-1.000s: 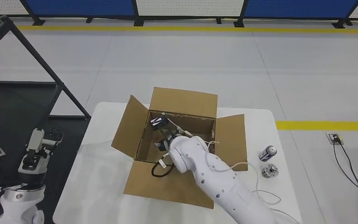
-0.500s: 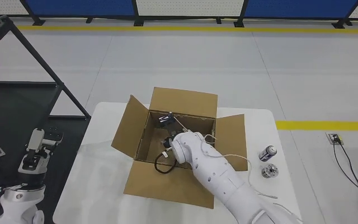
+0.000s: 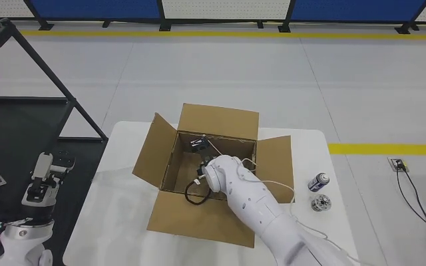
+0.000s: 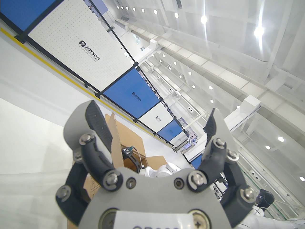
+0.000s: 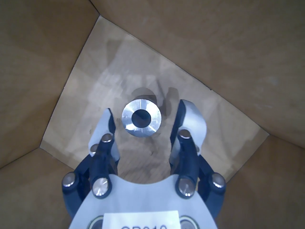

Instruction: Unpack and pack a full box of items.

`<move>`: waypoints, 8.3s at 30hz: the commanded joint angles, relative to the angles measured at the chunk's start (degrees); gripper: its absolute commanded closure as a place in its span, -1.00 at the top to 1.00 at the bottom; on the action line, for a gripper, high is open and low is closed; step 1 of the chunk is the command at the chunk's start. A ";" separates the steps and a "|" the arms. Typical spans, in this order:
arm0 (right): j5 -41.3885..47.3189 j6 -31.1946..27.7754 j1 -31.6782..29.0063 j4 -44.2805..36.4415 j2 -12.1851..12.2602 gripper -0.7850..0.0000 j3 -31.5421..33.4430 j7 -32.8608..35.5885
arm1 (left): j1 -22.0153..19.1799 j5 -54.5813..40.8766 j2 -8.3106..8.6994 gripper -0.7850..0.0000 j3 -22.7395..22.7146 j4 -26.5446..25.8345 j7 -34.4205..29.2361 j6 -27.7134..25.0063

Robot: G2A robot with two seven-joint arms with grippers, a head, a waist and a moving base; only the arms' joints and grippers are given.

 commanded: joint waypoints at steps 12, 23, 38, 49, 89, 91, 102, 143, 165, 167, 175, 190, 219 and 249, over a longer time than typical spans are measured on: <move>3.61 -4.27 1.70 3.84 -1.24 -1.00 2.32 -3.10 | 0.00 0.00 0.00 1.00 0.00 0.00 0.00 0.00; -0.62 -1.92 -1.43 -7.21 1.27 -1.00 4.69 -5.29 | 0.00 0.00 0.00 1.00 0.00 0.00 0.00 0.00; -19.67 -3.24 -31.38 -67.68 12.56 -1.00 23.38 11.07 | 0.00 0.00 0.00 1.00 0.00 0.00 0.00 0.00; -23.03 -3.37 -45.15 -90.66 15.36 -1.00 39.01 13.20 | 0.00 0.00 0.00 1.00 0.00 0.00 0.00 0.00; -13.66 -15.40 -71.55 -91.79 20.00 -1.00 61.60 13.46 | 0.00 0.00 0.00 1.00 0.00 0.00 0.00 0.00; -14.78 -15.77 -71.24 -90.59 20.20 -1.00 60.79 13.60 | 0.00 0.00 0.00 1.00 0.00 0.00 0.00 0.00; -23.46 -9.64 -66.09 -83.76 20.76 -1.00 55.05 16.20 | 0.00 0.00 0.00 1.00 0.00 0.00 0.00 0.00; -18.37 -4.53 -66.00 -87.21 22.02 1.00 54.14 14.29 | 0.00 0.00 0.00 1.00 0.00 0.00 0.00 0.00; 23.89 -14.40 -59.24 -69.05 22.16 -1.00 57.19 3.22 | 0.00 0.00 0.00 1.00 0.00 0.00 0.00 0.00; 28.41 -17.09 -58.14 -65.42 22.27 -1.00 57.69 2.88 | 0.00 0.00 0.00 1.00 0.00 0.00 0.00 0.00; 33.80 -21.47 -54.38 -57.43 22.38 -1.00 54.62 -0.34 | 0.00 0.00 0.00 1.00 0.00 0.00 0.00 0.00; 34.71 -22.27 -46.31 -50.45 22.68 -1.00 47.93 -2.21 | 0.00 0.00 0.00 1.00 0.00 0.00 0.00 0.00; 34.98 -21.14 -36.63 -42.71 23.19 -1.00 39.74 -2.99 | 0.00 0.00 0.00 1.00 0.00 0.00 0.00 0.00; 10.66 -6.07 -63.46 -81.10 28.25 1.00 56.40 -4.23 | 0.00 0.00 0.00 1.00 0.00 0.00 0.00 0.00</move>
